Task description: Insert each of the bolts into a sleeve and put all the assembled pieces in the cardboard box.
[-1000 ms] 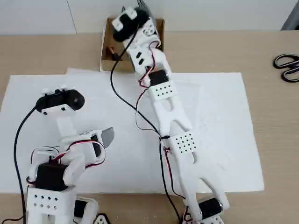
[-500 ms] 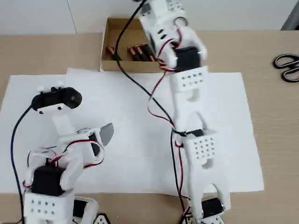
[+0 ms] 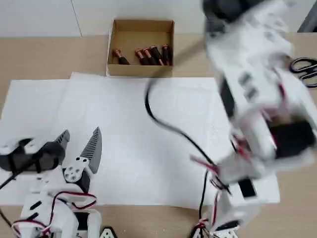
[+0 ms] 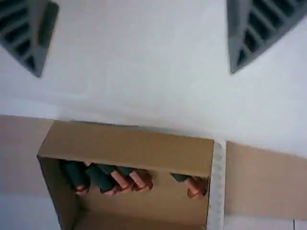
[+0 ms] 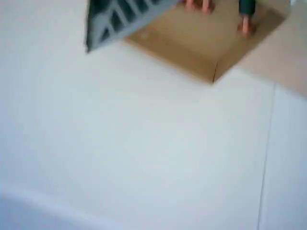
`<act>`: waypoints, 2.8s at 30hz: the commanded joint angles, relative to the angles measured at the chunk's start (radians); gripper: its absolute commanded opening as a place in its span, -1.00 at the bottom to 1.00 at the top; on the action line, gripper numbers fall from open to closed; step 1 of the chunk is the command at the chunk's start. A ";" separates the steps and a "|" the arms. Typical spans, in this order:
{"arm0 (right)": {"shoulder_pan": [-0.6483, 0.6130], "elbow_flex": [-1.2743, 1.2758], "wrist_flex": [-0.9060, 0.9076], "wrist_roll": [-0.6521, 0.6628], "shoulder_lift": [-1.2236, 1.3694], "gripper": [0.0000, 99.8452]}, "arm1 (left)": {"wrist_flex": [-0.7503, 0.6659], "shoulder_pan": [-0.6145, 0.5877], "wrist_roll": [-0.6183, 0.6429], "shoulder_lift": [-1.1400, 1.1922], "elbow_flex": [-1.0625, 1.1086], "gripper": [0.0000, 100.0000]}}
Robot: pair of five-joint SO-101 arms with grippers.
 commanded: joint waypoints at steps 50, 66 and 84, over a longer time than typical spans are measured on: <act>0.151 3.265 -0.814 -0.005 -1.925 -0.64 | -0.356 -0.005 -0.006 -0.029 0.684 -0.52; 0.145 3.342 -0.769 -0.011 -1.923 -0.64 | -0.356 -0.005 -0.006 -0.029 0.682 -0.52; 0.145 3.342 -0.769 -0.008 -1.925 -0.64 | -0.356 -0.005 -0.006 -0.029 0.682 -0.52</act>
